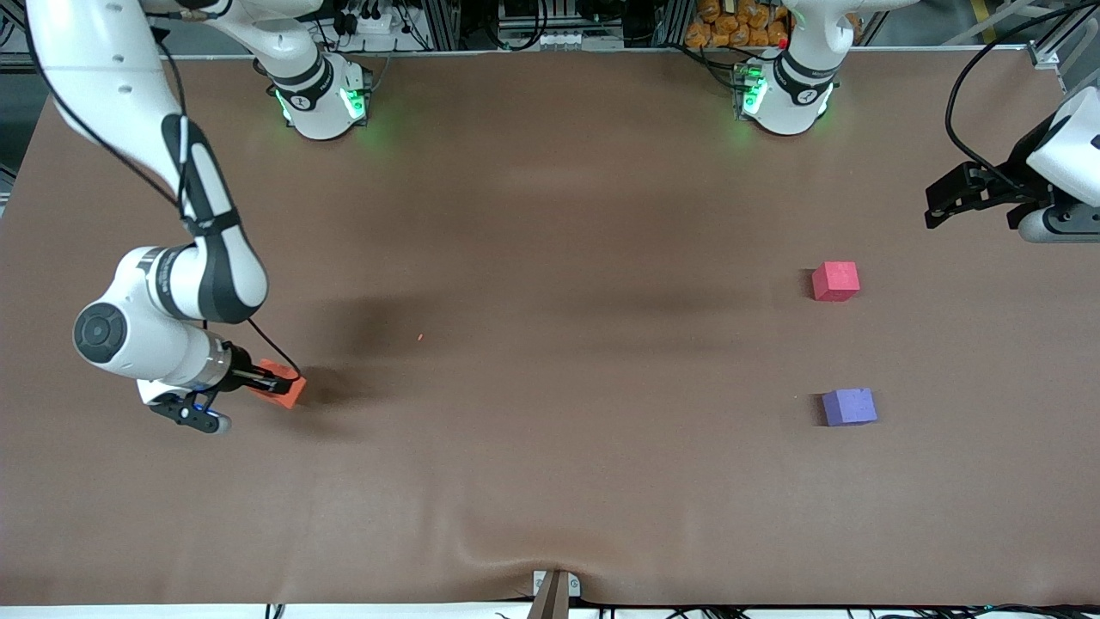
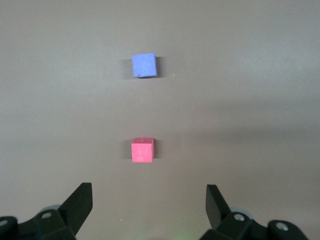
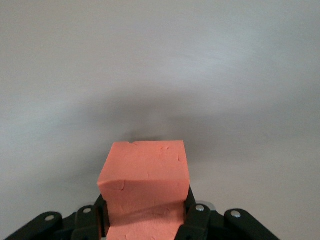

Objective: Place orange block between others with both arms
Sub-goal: 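Close the right gripper on the orange cube, then carry the orange cube with the right gripper toward the table middle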

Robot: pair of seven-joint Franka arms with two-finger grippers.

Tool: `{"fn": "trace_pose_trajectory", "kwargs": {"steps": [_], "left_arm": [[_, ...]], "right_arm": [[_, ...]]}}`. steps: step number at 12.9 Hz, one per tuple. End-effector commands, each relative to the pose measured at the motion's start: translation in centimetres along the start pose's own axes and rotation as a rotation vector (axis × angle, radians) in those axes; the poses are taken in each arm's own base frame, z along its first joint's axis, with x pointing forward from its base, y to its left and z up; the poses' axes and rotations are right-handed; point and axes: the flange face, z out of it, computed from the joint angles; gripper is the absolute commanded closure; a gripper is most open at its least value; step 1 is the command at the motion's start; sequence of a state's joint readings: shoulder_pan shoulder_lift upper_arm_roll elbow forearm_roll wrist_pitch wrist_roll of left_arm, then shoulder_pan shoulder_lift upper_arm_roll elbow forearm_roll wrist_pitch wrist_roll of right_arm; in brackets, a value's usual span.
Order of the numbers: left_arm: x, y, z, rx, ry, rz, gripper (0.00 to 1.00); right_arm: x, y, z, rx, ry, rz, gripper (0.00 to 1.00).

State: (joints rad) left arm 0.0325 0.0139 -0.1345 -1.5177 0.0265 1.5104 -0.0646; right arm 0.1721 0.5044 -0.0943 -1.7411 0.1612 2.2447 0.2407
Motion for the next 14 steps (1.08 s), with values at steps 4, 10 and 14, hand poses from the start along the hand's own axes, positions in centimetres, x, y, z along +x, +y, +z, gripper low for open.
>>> {"fn": "trace_pose_trajectory", "kwargs": {"steps": [4,10,14], "left_arm": [[0.7,0.4,0.0,0.006,0.014,0.025,0.0],[0.6,0.3,0.3,0.006,0.007,0.022,0.0],[0.6,0.0,0.5,0.006,0.005,0.018,0.0]], "right_arm": [[-10.0,-19.7,-1.3,0.036,0.009,-0.324,0.44],[-19.4,-30.3,5.7,0.118,-0.13,-0.36,0.45],[-23.2,-34.7,8.7,0.112,-0.164,-0.234,0.41]]}}
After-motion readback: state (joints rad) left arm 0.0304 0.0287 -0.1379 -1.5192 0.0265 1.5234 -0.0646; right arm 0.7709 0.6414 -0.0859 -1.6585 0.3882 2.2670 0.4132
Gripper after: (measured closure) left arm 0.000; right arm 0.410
